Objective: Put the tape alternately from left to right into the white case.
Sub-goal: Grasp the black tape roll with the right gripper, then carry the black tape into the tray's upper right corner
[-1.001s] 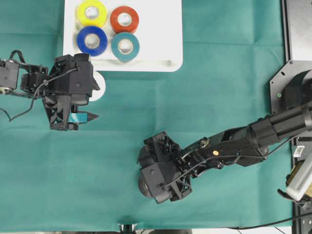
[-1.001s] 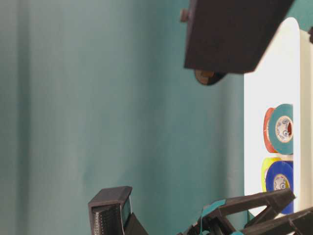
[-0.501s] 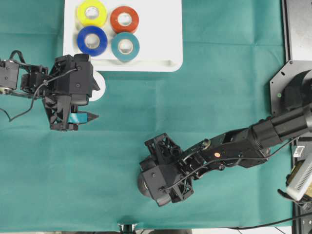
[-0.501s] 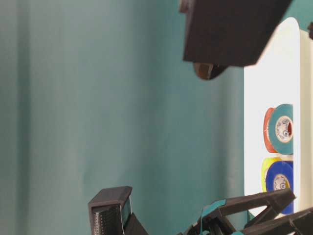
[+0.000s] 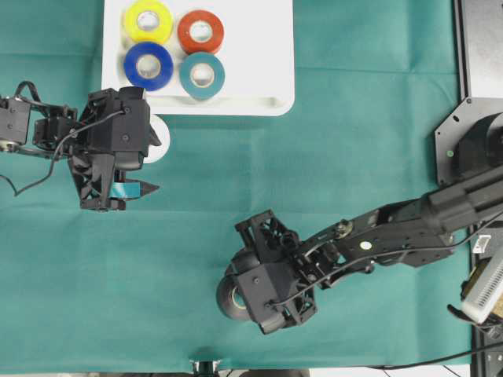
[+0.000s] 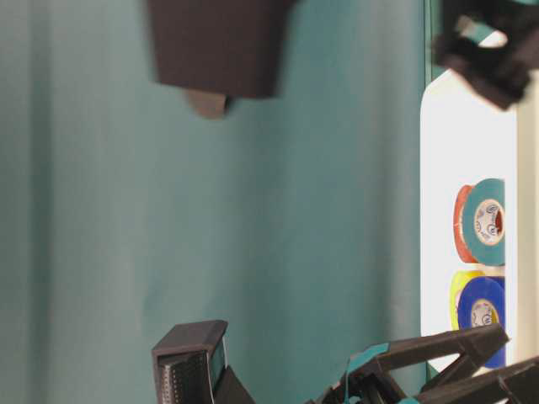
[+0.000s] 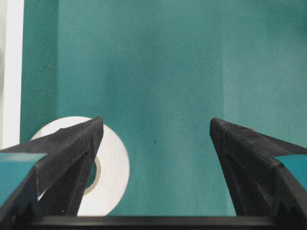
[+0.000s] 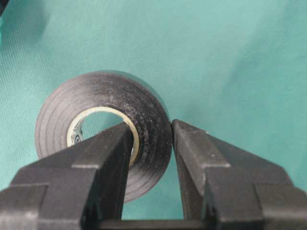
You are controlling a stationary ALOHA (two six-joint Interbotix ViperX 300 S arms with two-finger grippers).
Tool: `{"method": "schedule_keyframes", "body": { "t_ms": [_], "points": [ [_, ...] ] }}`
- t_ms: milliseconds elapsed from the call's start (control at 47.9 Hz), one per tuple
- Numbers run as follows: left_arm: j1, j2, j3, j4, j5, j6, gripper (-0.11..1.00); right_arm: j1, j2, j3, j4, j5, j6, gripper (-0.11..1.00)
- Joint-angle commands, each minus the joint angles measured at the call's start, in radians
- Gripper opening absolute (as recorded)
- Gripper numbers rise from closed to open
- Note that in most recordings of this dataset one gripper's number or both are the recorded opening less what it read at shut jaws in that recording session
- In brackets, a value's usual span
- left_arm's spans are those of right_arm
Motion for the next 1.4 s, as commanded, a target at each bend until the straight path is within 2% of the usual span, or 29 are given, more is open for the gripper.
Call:
{"method": "schedule_keyframes", "body": {
  "t_ms": [0,188,396,897,1126,1377],
  "points": [
    [-0.003,-0.015,-0.008,0.0,-0.009,0.0,0.98,-0.012,-0.071,-0.011,-0.021,0.043,-0.002,0.02],
    [-0.003,-0.015,-0.008,0.0,-0.009,-0.002,0.98,-0.057,-0.106,-0.011,-0.069,0.123,-0.002,0.02],
    [-0.005,-0.015,-0.008,0.0,-0.009,-0.002,0.98,-0.133,-0.118,-0.008,-0.097,0.135,0.0,0.02],
    [-0.015,-0.015,-0.008,0.0,-0.009,-0.002,0.98,-0.437,-0.212,0.058,-0.155,0.123,-0.005,0.02],
    [-0.018,-0.015,-0.008,0.0,-0.009,-0.002,0.98,-0.563,-0.213,0.061,-0.19,0.107,-0.005,0.02],
    [-0.018,-0.015,-0.011,0.0,-0.009,-0.002,0.98,-0.686,-0.207,0.071,-0.207,0.08,-0.005,0.02]
  ]
}}
